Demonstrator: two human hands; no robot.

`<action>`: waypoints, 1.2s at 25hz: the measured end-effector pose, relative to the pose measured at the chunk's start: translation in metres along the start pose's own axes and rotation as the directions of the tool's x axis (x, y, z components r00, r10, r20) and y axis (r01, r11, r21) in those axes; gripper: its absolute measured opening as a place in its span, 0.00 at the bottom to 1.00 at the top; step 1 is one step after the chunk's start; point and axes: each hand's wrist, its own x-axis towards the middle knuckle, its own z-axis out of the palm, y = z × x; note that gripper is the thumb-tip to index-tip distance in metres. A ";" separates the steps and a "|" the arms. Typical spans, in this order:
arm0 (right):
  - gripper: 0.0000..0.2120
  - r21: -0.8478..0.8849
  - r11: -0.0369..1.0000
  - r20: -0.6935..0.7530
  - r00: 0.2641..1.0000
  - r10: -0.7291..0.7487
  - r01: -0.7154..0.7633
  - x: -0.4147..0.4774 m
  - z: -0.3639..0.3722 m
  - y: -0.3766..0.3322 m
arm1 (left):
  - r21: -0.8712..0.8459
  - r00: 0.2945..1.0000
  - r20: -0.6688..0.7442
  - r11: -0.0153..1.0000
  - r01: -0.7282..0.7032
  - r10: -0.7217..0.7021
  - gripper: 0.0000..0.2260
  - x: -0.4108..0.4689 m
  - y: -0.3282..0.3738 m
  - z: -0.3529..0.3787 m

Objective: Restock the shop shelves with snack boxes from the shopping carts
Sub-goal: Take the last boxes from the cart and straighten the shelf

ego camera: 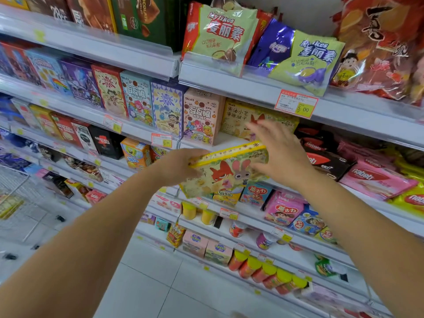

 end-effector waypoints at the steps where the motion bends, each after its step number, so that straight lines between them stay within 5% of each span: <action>1: 0.37 0.013 1.000 0.029 1.000 0.006 -0.007 0.000 0.000 0.001 | 0.031 0.998 -0.051 0.998 -0.045 0.047 0.26 0.003 0.002 -0.002; 4: 0.24 0.087 0.993 -0.122 0.989 0.088 -0.077 -0.006 0.005 0.013 | 0.041 0.920 -0.332 0.977 -0.208 0.209 0.22 0.013 0.011 0.009; 7: 0.22 0.134 0.969 -0.306 0.921 0.240 -0.208 -0.014 0.015 0.032 | -0.184 0.817 -0.568 0.951 -0.248 0.103 0.27 0.025 0.018 0.039; 11: 0.23 0.172 0.938 -0.242 0.910 0.335 -0.300 -0.010 0.018 0.042 | -0.515 0.929 -0.370 0.834 -0.198 -0.008 0.32 0.041 0.022 0.063; 15: 0.24 0.172 0.927 -0.187 0.913 0.363 -0.333 -0.006 0.006 0.043 | -0.634 0.932 -0.358 0.748 -0.194 -0.062 0.23 0.049 0.026 0.053; 20: 0.25 0.273 0.882 -0.076 0.906 0.417 -0.383 0.004 0.003 0.048 | -0.514 0.934 -0.346 0.851 -0.112 -0.086 0.28 0.065 0.020 0.034; 24: 0.25 0.358 0.833 -0.046 0.883 0.467 -0.422 0.004 0.003 0.056 | -0.379 0.818 -0.574 0.874 -0.305 0.037 0.18 0.069 0.025 0.025; 26: 0.25 0.374 0.811 -0.032 0.867 0.497 -0.450 0.003 0.003 0.058 | -0.498 0.876 -0.481 0.811 -0.306 0.035 0.24 0.071 0.035 0.024; 30: 0.24 0.403 0.789 -0.055 0.848 0.526 -0.463 0.005 0.007 0.058 | -0.786 0.961 -0.265 0.595 -0.165 -0.084 0.19 0.088 0.043 0.025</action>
